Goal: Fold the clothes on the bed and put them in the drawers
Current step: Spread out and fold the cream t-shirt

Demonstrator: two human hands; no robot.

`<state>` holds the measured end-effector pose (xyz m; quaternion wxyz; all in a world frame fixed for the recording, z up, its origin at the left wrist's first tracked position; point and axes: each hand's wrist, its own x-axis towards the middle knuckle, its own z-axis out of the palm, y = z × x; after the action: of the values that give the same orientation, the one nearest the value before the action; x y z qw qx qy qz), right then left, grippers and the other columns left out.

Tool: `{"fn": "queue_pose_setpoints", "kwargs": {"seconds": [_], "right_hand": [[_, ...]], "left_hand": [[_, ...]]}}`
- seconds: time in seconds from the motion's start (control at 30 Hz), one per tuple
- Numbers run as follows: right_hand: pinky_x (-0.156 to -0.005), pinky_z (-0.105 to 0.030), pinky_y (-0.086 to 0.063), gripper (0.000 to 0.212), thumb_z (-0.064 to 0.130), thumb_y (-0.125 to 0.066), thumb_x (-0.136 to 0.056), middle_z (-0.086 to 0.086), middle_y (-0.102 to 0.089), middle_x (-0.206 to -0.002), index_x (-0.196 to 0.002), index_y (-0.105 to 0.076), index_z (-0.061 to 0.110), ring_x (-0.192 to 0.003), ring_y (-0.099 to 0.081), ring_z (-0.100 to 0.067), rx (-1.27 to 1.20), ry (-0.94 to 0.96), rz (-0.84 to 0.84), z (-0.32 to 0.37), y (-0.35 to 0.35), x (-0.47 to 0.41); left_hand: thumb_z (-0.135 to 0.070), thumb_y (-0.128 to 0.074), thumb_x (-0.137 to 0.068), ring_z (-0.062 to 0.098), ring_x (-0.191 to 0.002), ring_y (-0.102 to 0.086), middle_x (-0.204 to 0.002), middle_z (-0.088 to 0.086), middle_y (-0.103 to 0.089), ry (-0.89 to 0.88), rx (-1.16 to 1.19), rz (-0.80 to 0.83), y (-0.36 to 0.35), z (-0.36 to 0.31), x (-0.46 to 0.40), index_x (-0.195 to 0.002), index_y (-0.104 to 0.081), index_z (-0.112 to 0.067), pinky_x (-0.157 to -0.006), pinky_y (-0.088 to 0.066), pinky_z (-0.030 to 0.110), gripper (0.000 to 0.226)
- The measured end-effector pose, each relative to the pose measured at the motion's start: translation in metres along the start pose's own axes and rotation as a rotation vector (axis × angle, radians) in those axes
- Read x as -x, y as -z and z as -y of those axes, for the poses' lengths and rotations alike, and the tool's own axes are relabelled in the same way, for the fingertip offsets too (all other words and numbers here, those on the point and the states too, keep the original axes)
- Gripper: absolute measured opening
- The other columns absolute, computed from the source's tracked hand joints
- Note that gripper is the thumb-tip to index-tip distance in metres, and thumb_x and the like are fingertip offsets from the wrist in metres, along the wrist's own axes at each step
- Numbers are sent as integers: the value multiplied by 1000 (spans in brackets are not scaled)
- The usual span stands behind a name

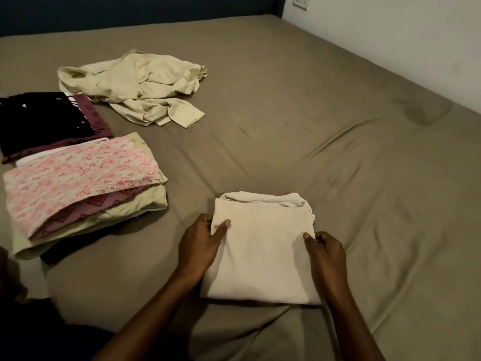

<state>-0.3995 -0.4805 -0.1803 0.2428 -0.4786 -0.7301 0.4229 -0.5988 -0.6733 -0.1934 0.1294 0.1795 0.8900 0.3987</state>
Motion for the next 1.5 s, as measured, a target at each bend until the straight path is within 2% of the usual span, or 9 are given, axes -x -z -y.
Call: {"fn": "queue_pose_setpoints", "kwargs": {"seconds": [0.23, 0.43, 0.57, 0.73, 0.9, 1.07, 1.17, 1.3, 1.5], "right_hand": [[-71, -26, -49, 8, 23, -63, -102, 7, -72, -87, -99, -69, 18, -80, -65, -9, -132, 112, -157, 1, -9, -10], [-75, -35, -45, 24, 31, -56, -103, -2, -69, -110, -120, -62, 15, -97, -66, -28, 279, 120, -183, -7, -20, -14], [-97, -47, -48, 47, 40, -51, -100, -11, -56, -142, -139, -55, 14, -123, -56, -33, 578, 440, -234, 5, -25, 7], [-128, -42, -14, 70, 63, -31, -104, 0, -9, -173, -164, -22, 29, -159, -9, -18, 719, 578, 127, -10, -51, -6], [-129, -42, -10, 70, 71, -23, -101, 12, -7, -172, -163, -20, 37, -159, -7, -13, 713, 533, 228, -15, -43, -26], [-126, -45, -16, 84, 71, -50, -95, 4, -8, -173, -164, -20, 32, -159, -9, -17, 628, 760, 421, -8, -9, -2], [-125, -45, -19, 92, 65, -67, -88, -3, -14, -172, -162, -29, 25, -159, -16, -23, 640, 893, 484, -22, 5, 25], [-107, -48, -42, 74, 36, -68, -81, -12, -37, -163, -150, -52, 14, -143, -47, -34, 650, 977, 254, -48, 9, 31], [-100, -45, -45, 65, 25, -62, -76, -18, -60, -144, -139, -64, 10, -124, -62, -34, 809, 1002, 171, -28, -21, 54]], "left_hand": [[-37, -57, -103, 20, -78, -68, -87, -5, -71, -212, 196, -152, -8, -18, -20, -113, -56, -19, -68, -50, 39, 20], [-39, -58, -101, 34, -91, -69, -99, 6, -73, -78, -33, -158, -21, -7, -35, -118, -50, -17, -70, -50, 40, 29], [-41, -51, -97, 29, -122, -56, -136, 7, -59, -484, -212, -290, -22, -16, -12, -142, -51, -19, -97, -51, 43, 49], [-73, -27, -99, 26, -159, 1, -172, 8, -3, -574, -480, 23, -53, 3, -10, -163, -17, -35, -125, -15, 55, 74], [-77, -28, -97, 16, -158, 8, -172, -2, 2, -499, -439, 92, -49, 10, -17, -163, -11, -35, -126, -10, 51, 80], [-87, -56, -79, 17, -156, 21, -170, -3, 20, -665, -261, 405, -4, 27, -6, -164, -2, -31, -128, -3, 52, 115], [-87, -61, -76, 24, -158, 10, -172, 3, 9, -862, -352, 442, 25, 52, 19, -164, -11, -27, -129, -2, 45, 118], [-59, -60, -95, 27, -157, -18, -168, 10, -26, -982, -415, 234, 23, 88, 31, -158, -38, -22, -122, -29, 51, 76], [-44, -64, -94, 32, -136, -54, -141, 15, -62, -1119, -359, 6, 2, 77, 14, -119, -73, -11, -108, -44, 56, 43]]}}
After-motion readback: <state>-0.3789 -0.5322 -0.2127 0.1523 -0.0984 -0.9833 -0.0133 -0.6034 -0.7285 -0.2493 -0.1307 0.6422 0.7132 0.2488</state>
